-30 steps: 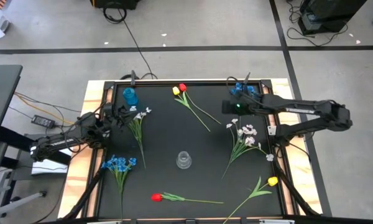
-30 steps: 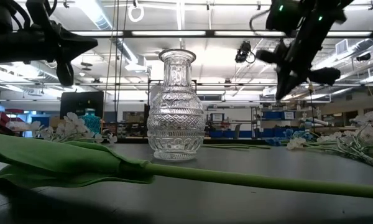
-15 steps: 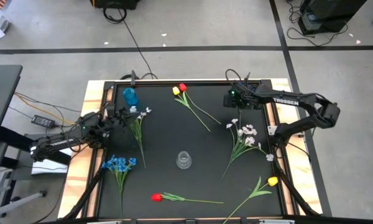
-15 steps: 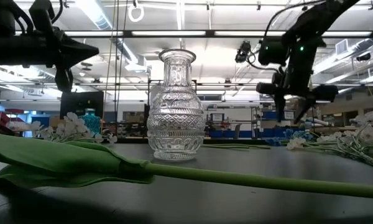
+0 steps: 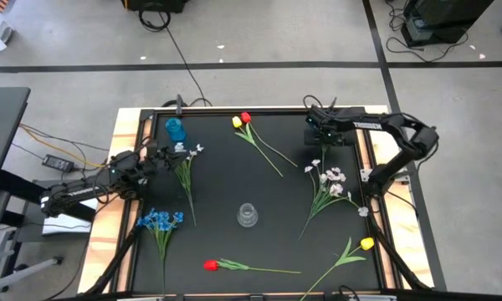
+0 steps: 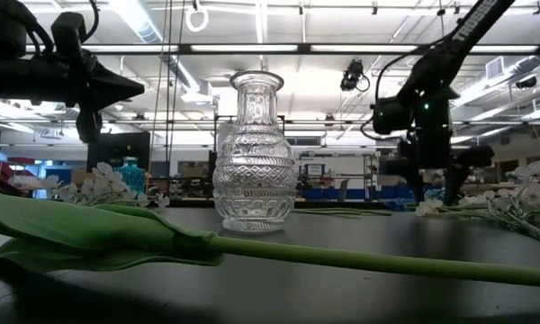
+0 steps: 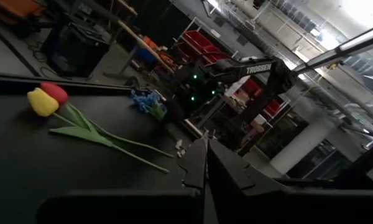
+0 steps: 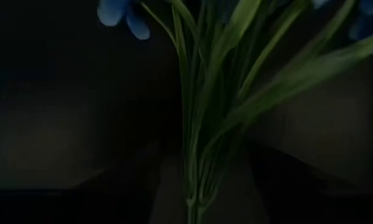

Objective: Sort flowers into vase by color
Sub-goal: Put the right blue flower into the blue vase

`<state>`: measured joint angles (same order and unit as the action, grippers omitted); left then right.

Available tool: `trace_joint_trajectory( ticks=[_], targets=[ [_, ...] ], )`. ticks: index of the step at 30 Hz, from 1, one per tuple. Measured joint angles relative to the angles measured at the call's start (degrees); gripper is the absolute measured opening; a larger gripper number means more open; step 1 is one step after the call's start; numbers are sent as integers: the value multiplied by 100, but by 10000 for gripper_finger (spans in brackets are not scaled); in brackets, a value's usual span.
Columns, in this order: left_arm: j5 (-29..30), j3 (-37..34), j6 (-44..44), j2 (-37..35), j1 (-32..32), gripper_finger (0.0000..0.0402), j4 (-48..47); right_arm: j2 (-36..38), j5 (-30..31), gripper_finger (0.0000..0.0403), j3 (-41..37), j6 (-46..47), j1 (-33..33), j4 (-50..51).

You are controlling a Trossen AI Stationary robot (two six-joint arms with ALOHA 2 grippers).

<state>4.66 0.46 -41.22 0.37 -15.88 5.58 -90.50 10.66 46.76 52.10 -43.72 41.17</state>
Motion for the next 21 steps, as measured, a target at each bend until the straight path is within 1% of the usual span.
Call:
trace_joint_trajectory(
  ticks=[4,7,10,16,18,21],
  targets=[
    [22,-1,-98,-1,0,23,-79,-193,18,226,16,-125,2,-166],
    [68,-1,-287,1,0,23,-338,-250,20,199,24,-131,4,-214],
    [67,-1,-374,1,0,23,-418,-251,20,156,22,-200,9,-288],
    [69,-1,-360,1,0,23,-421,-210,106,48,6,-366,9,-383],
    [69,0,-355,1,0,23,-424,-208,119,22,4,-425,9,-419],
    [69,1,-367,1,0,23,-424,-199,180,20,-2,-422,45,-471]
  ],
)
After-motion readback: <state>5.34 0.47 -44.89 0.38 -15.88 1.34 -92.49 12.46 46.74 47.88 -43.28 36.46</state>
